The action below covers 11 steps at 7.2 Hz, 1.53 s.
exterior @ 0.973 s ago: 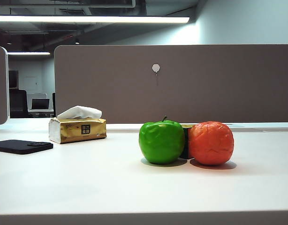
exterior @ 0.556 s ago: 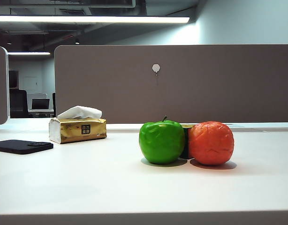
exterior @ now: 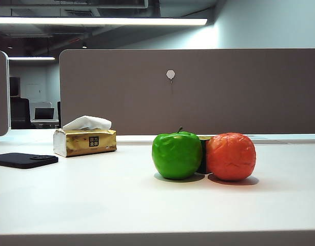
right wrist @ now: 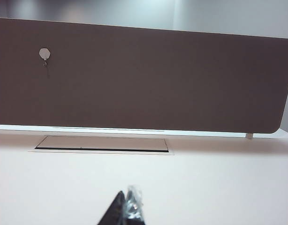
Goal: Move all the fruits on the tabletop near the face of the Rubik's cube that has the color most similar to each fruit.
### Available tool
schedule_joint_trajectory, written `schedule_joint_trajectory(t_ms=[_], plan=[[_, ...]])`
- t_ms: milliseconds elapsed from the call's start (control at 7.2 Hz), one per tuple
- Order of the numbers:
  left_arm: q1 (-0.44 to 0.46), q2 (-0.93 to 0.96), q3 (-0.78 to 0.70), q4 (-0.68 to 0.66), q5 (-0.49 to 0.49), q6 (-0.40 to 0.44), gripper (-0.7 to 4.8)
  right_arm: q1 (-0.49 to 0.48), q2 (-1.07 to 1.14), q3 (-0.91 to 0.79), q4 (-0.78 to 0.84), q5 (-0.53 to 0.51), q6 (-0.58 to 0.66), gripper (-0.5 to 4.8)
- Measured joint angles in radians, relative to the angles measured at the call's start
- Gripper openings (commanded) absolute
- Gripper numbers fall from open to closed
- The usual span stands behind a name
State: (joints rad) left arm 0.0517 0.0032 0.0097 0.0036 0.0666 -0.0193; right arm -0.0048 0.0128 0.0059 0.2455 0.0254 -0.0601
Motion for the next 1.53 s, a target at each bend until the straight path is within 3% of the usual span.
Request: schedule_joint_trajectory(t_ms=[278,973,1250,1528], plan=[[0.0,0.0,0.0,0.0,-0.027,-0.039,-0.05,0.0,0.0,0.0,0.0,0.0,0.0,-0.01],[0.0,0.0,0.0,0.0,-0.03,-0.039,-0.05,0.0,0.0,0.0,0.0,0.0,-0.019,0.0],[0.0,0.0,0.0,0.0,-0.03,-0.039,-0.05,0.0,0.0,0.0,-0.047,-0.091,-0.015,-0.01],[0.0,0.0,0.0,0.0,-0.03,-0.039,-0.05,0.0,0.0,0.0,-0.076,-0.093,-0.011,0.0]])
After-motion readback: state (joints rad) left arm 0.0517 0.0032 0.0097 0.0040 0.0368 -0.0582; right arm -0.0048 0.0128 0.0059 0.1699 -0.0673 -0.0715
